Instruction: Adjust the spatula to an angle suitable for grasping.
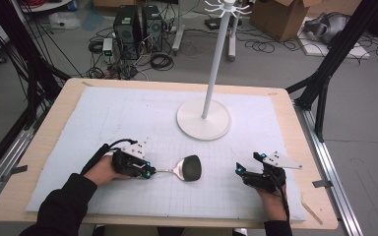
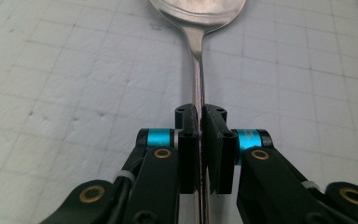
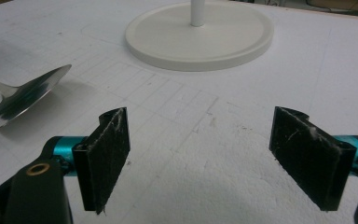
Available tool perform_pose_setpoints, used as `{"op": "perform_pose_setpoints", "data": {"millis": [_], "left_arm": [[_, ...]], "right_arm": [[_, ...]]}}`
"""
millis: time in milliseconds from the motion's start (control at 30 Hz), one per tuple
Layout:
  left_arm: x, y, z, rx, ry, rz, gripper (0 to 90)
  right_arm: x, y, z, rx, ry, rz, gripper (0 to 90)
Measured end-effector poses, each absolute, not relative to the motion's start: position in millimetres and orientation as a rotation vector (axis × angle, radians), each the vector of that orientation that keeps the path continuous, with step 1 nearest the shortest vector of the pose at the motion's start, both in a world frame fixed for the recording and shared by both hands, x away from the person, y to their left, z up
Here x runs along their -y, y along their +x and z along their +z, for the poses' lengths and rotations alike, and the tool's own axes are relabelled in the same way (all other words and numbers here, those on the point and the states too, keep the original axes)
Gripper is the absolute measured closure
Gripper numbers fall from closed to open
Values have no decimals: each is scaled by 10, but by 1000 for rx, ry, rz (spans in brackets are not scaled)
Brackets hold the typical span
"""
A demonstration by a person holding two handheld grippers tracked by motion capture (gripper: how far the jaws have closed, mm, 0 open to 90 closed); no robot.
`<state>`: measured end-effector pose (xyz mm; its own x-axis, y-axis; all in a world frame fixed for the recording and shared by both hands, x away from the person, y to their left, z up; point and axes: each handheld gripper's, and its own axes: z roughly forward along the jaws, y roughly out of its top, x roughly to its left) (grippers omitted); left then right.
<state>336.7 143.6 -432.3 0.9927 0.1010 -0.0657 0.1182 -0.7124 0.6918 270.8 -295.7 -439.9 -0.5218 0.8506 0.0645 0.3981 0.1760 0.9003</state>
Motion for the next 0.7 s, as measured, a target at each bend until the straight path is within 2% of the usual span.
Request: {"op": "perform_pose_setpoints", "data": {"millis": [433, 633, 667, 700], "left_arm": [[-1243, 3291, -4351, -50, 2369, -87, 836], [-1266, 3312, -4340, -103, 2343, -81, 828], [-1285, 3321, -4319, -145, 2318, -67, 759], [-1316, 3334, -4283, -214, 2283, -53, 638]], "right_arm": [[2950, 2706, -4415, -2002, 1172, 1313, 191], [2935, 2709, -4411, -2005, 1173, 1315, 191], [2934, 2714, -4411, -2006, 1164, 1314, 191], [2933, 2714, -4409, -2008, 1165, 1313, 191]]}}
